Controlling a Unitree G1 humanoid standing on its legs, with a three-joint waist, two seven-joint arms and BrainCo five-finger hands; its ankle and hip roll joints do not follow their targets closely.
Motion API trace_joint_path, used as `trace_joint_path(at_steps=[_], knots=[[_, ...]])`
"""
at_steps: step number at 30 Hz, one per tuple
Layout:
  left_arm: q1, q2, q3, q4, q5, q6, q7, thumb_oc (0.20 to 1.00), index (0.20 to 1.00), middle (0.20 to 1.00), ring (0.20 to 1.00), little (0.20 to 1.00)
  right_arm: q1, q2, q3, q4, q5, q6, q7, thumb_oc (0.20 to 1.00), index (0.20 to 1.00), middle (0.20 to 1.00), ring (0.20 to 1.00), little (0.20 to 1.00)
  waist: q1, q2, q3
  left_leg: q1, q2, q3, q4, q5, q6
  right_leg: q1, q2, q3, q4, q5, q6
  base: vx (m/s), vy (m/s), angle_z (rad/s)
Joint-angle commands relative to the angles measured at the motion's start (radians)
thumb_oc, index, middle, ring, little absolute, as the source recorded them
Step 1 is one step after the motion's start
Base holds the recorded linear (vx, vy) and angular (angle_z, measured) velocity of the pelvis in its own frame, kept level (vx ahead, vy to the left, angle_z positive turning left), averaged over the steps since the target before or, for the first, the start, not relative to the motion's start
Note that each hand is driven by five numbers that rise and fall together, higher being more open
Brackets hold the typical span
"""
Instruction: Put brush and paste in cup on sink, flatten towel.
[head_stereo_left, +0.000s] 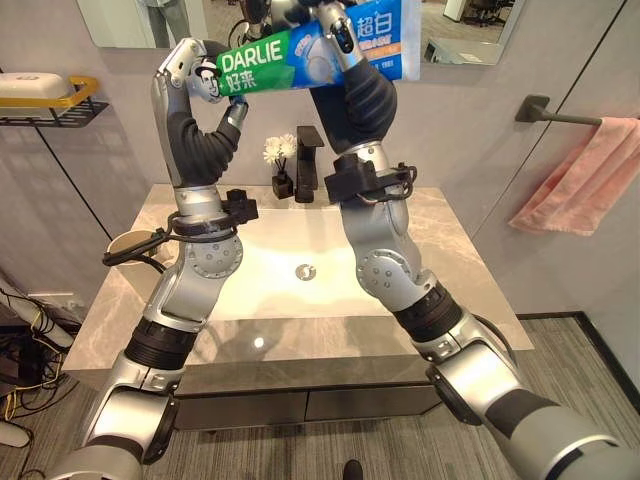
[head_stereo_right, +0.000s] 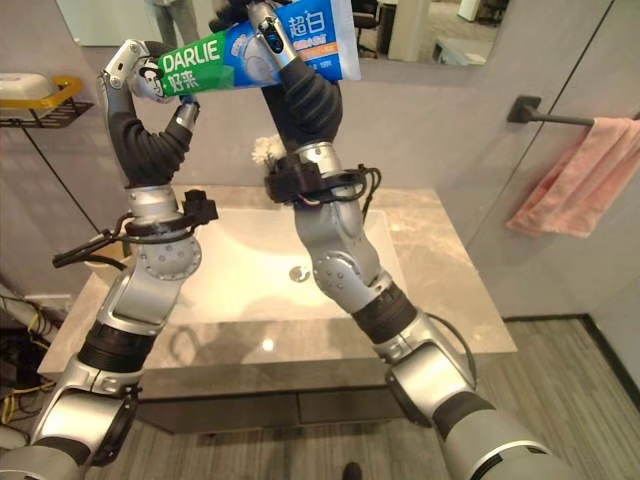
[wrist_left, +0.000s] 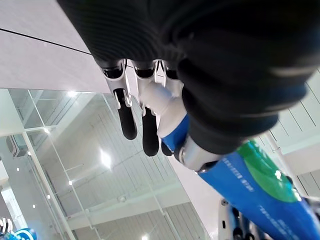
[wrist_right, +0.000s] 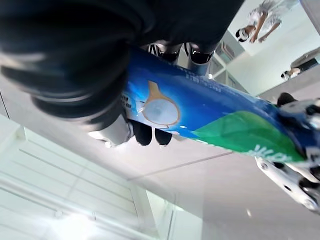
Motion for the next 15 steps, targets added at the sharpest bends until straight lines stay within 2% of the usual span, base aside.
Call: trace_joint_path(at_steps=[1, 2, 3, 8, 9, 11, 12, 13, 14, 15], knots=[[-0.052, 0.033, -0.019, -0.048, -0.026, -0.014, 0.002, 0.435, 0.435, 0.435, 0.435, 0.435, -0.056, 0.039, -0.091, 0.029, -0.059, -0.042, -0.063, 0.200, 0.200, 0.200, 0.200, 0.200, 0.015, -0.015, -0.010, -0.005, -0.013, -0.060, 0.004, -0.019, 0.020, 0.129, -0.067, 0.051, -0.002, -0.078, 0.080, -0.02, -0.013, 0.04], [-0.051, 0.034, -0.020, -0.049, -0.026, -0.014, 0.002, 0.520, 0.520, 0.520, 0.520, 0.520, -0.056, 0.040, -0.091, 0.028, -0.061, -0.041, -0.065, 0.200, 0.200, 0.200, 0.200, 0.200, 0.014, -0.016, -0.010, -0.005, -0.013, -0.060, 0.004, -0.019, 0.020, 0.130, -0.067, 0.050, -0.002, -0.078, 0.080, -0.03, -0.021, 0.08], [-0.046, 0.033, -0.015, -0.055, -0.033, -0.006, 0.000, 1.000, 1.000, 1.000, 1.000, 1.000, -0.050, 0.039, -0.110, 0.033, -0.069, -0.047, -0.089, 0.200, 0.200, 0.200, 0.200, 0.200, 0.022, -0.016, -0.010, -0.005, -0.013, -0.064, 0.004, -0.018, 0.020, 0.134, -0.067, 0.046, -0.002, -0.078, 0.077, -0.02, -0.018, 0.17], [-0.023, 0.039, 0.005, -0.105, -0.033, 0.005, -0.006, 1.000, 1.000, 1.000, 1.000, 1.000, -0.044, 0.056, -0.173, 0.039, -0.111, -0.065, -0.146, 0.200, 0.200, 0.200, 0.200, 0.200, 0.046, -0.018, -0.014, -0.006, -0.013, -0.089, 0.004, -0.015, 0.020, 0.154, -0.066, 0.020, -0.002, -0.087, 0.070, -0.02, -0.022, 0.20], [-0.012, 0.047, 0.019, -0.124, -0.028, 0.003, -0.005, 1.000, 1.000, 1.000, 1.000, 1.000, -0.046, 0.054, -0.188, 0.033, -0.122, -0.071, -0.156, 0.200, 0.200, 0.200, 0.200, 0.200, 0.058, -0.019, -0.014, -0.007, -0.014, -0.098, 0.004, -0.012, 0.020, 0.160, -0.065, 0.010, -0.002, -0.089, 0.066, -0.06, -0.041, 0.46], [0.073, 0.090, 0.099, -0.199, -0.020, -0.012, -0.003, 1.000, 1.000, 1.000, 1.000, 1.000, -0.028, 0.018, -0.230, 0.011, -0.164, -0.083, -0.182, 0.200, 0.200, 0.200, 0.200, 0.200, 0.110, -0.027, -0.006, -0.030, -0.022, -0.163, 0.004, 0.006, 0.012, 0.185, -0.065, -0.054, -0.001, -0.099, 0.056, -0.12, -0.040, 0.89], [0.246, 0.136, 0.207, -0.226, -0.059, -0.044, -0.013, 1.000, 1.000, 1.000, 1.000, 1.000, -0.010, -0.045, -0.251, 0.003, -0.199, -0.078, -0.197, 0.200, 0.200, 0.200, 0.200, 0.200, 0.167, -0.040, 0.005, -0.065, -0.039, -0.229, 0.004, 0.027, 0.005, 0.200, -0.070, -0.123, -0.002, -0.109, 0.053, -0.15, -0.002, 1.21], [0.392, 0.133, 0.233, -0.253, -0.202, -0.090, -0.087, 1.000, 1.000, 1.000, 1.000, 1.000, -0.005, -0.077, -0.248, -0.017, -0.246, -0.053, -0.207, 0.200, 0.200, 0.200, 0.200, 0.200, 0.189, -0.042, 0.014, -0.078, -0.046, -0.245, 0.004, 0.035, 0.006, 0.199, -0.074, -0.142, -0.002, -0.108, 0.054, -0.13, 0.016, 1.87], [0.531, 0.173, 0.298, -0.253, -0.233, -0.095, -0.130, 1.000, 1.000, 1.000, 1.000, 1.000, -0.006, -0.110, -0.229, -0.057, -0.273, -0.033, -0.198, 0.200, 0.200, 0.200, 0.200, 0.200, 0.209, -0.045, 0.024, -0.088, -0.046, -0.248, 0.004, 0.043, 0.007, 0.194, -0.075, -0.148, -0.002, -0.105, 0.057, -0.10, 0.063, 1.72], [0.736, 0.169, 0.384, -0.124, -0.385, -0.081, -0.181, 1.000, 1.000, 1.000, 1.000, 1.000, -0.031, -0.156, -0.185, -0.083, -0.298, 0.017, -0.182, 0.200, 0.200, 0.200, 0.200, 0.200, 0.233, -0.053, 0.039, -0.103, -0.050, -0.245, 0.004, 0.052, 0.012, 0.178, -0.079, -0.147, -0.002, -0.096, 0.063, -0.10, 0.086, 1.06]])
